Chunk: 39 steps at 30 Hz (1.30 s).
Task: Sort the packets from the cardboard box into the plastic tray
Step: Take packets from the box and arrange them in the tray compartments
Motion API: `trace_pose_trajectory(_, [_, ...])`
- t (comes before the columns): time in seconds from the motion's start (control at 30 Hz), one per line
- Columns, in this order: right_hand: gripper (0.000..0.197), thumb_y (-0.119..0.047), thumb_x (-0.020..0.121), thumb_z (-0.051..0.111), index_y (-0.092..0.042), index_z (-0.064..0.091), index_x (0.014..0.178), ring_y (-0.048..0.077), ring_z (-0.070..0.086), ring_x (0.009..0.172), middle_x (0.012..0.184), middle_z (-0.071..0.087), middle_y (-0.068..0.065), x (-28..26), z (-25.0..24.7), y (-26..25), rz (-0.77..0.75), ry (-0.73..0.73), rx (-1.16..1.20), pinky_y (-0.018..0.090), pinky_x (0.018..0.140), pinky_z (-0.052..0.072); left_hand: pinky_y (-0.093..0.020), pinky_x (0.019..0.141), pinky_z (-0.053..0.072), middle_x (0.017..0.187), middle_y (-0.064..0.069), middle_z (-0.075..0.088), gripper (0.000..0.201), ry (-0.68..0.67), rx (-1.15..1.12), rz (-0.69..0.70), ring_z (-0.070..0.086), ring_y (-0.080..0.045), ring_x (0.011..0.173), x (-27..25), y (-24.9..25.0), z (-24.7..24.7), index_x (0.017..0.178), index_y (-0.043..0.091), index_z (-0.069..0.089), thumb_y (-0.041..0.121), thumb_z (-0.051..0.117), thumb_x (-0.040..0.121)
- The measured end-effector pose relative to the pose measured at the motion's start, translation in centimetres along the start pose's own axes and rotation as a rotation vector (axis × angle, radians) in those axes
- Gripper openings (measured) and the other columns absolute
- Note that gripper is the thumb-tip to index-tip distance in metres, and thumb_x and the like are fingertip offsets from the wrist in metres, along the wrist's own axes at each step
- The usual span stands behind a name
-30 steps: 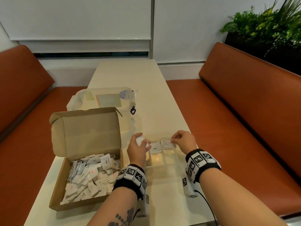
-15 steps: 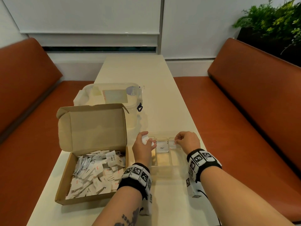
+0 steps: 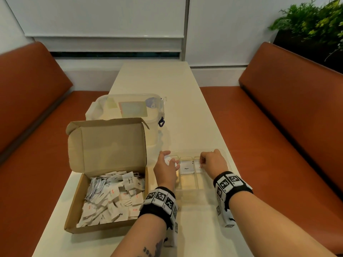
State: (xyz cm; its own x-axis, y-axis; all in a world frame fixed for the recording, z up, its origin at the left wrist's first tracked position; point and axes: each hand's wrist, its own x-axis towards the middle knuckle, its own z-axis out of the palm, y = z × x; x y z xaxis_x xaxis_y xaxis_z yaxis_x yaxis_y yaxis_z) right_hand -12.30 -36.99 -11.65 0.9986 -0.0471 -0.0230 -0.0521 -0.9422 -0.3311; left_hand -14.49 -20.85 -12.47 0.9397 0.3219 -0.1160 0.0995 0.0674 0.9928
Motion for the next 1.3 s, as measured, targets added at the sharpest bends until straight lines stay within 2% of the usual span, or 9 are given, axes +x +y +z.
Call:
trace_pose_trajectory(0.17, [0.018,-0.007,0.086,0.050,-0.012,0.065,0.095,0.023,0.044,0.104,0.097,0.061,0.004,0.4,0.1,-0.1,-0.041,0.002,-0.102,0.026,0.067,0.037,-0.012,0.058,0.054,0.087,-0.002,0.058,0.023,0.021,0.021,0.004,0.063,-0.009,0.074,0.0,0.2,0.0,0.104,0.017,0.056,-0.002,0.049,0.093])
trace_pose_trajectory(0.37, [0.012,-0.010,0.085,0.054,-0.011,0.062,0.094,0.024,0.044,0.104,0.098,0.059,0.005,0.3,0.2,-0.2,-0.010,-0.002,-0.096,0.027,0.070,0.041,-0.023,0.057,0.050,0.082,0.008,0.060,0.022,0.003,0.033,-0.032,0.063,0.007,0.058,-0.2,0.3,0.0,0.104,0.022,0.055,0.003,0.051,0.093])
trace_pose_trajectory(0.5, [0.014,-0.024,0.085,0.065,-0.013,0.059,0.091,0.018,0.044,0.093,0.089,0.054,0.000,0.1,-0.8,-1.1,-0.022,0.092,0.051,0.025,0.068,0.036,-0.023,0.055,0.049,0.088,0.010,0.058,0.023,0.013,-0.027,-0.032,0.064,0.010,0.060,-0.3,0.4,-0.1,0.107,0.023,0.056,0.004,0.050,0.095])
trace_pose_trajectory(0.7, [0.012,-0.027,0.087,0.063,-0.016,0.068,0.088,0.009,0.055,0.073,0.085,0.066,-0.001,0.0,-2.8,-4.8,-0.077,0.062,0.412,0.021,0.063,0.038,-0.025,0.066,0.059,0.123,-0.007,0.051,0.046,-0.145,-0.213,-0.159,0.066,-0.021,0.095,-0.3,1.8,0.0,0.135,0.017,0.043,-0.005,0.033,0.096])
trace_pose_trajectory(0.83, [0.015,-0.024,0.087,0.065,-0.016,0.069,0.099,-0.001,0.057,0.061,0.091,0.069,-0.001,-0.1,-3.2,-6.4,-0.091,-0.043,0.546,0.007,0.058,0.038,-0.034,0.074,0.060,0.137,-0.018,0.036,0.061,-0.247,-0.137,-0.126,0.062,-0.029,0.111,-0.2,2.2,-0.6,0.144,0.029,0.032,-0.005,0.044,0.094])
trace_pose_trajectory(1.0, [0.017,-0.016,0.084,0.068,-0.013,0.070,0.100,0.001,0.056,0.069,0.083,0.065,-0.002,-0.3,-3.4,-6.4,-0.074,-0.136,0.591,0.007,0.059,0.037,-0.035,0.070,0.060,0.132,-0.017,0.038,0.055,-0.291,-0.139,-0.110,0.061,-0.025,0.109,-0.4,2.3,-1.4,0.133,0.030,0.046,-0.002,0.058,0.090])
trace_pose_trajectory(1.1, [0.008,-0.011,0.083,0.069,-0.007,0.071,0.090,0.001,0.053,0.061,0.070,0.062,-0.004,-0.5,-3.5,-6.1,-0.032,-0.093,0.662,0.007,0.053,0.040,-0.029,0.067,0.060,0.125,-0.019,0.044,0.039,-0.254,-0.145,-0.113,0.056,-0.024,0.110,-0.5,2.2,-1.8,0.120,0.025,0.055,0.001,0.059,0.090])
trace_pose_trajectory(1.2, [0.005,-0.006,0.083,0.068,-0.005,0.065,0.079,0.010,0.053,0.050,0.061,0.059,0.001,-0.8,-3.6,-5.7,0.045,-0.008,0.779,0.013,0.049,0.047,-0.024,0.066,0.058,0.121,-0.029,0.053,0.033,-0.229,-0.163,-0.105,0.063,-0.026,0.094,-0.5,2.1,-1.9,0.116,0.017,0.057,-0.002,0.058,0.089])
trace_pose_trajectory(1.3, [0.011,-0.004,0.084,0.066,-0.007,0.059,0.076,0.014,0.056,0.050,0.065,0.059,0.005,-1.2,-3.5,-5.2,0.103,-0.003,0.836,0.019,0.050,0.052,-0.024,0.068,0.059,0.112,-0.019,0.060,0.030,-0.214,-0.200,-0.096,0.065,-0.026,0.091,-0.4,2.2,-1.9,0.109,0.016,0.058,-0.005,0.058,0.088])
